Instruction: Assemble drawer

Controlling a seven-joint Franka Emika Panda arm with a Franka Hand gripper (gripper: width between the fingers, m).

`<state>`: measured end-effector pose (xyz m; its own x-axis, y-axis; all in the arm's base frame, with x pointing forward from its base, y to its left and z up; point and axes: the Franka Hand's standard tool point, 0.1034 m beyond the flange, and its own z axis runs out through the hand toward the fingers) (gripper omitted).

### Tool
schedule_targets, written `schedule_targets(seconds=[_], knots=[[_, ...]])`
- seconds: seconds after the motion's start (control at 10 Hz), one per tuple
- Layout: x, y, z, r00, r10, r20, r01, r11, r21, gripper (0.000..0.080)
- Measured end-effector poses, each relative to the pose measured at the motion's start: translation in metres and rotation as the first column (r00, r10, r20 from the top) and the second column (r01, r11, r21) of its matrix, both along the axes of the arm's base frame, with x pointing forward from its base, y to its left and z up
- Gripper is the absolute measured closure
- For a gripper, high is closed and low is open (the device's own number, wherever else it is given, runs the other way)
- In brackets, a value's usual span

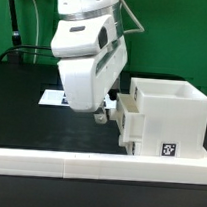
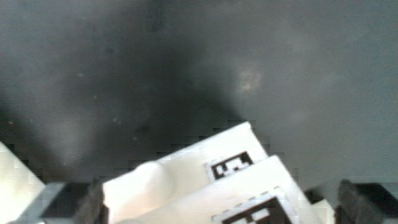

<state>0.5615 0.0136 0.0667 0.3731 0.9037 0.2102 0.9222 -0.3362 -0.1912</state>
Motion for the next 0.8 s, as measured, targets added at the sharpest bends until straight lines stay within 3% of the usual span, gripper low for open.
schedule_targets(seconds=[0.8], knots=[[0.001, 0.014, 0.002, 0.999, -0.021, -0.026, 0.020, 1.000, -0.011, 0.0150]])
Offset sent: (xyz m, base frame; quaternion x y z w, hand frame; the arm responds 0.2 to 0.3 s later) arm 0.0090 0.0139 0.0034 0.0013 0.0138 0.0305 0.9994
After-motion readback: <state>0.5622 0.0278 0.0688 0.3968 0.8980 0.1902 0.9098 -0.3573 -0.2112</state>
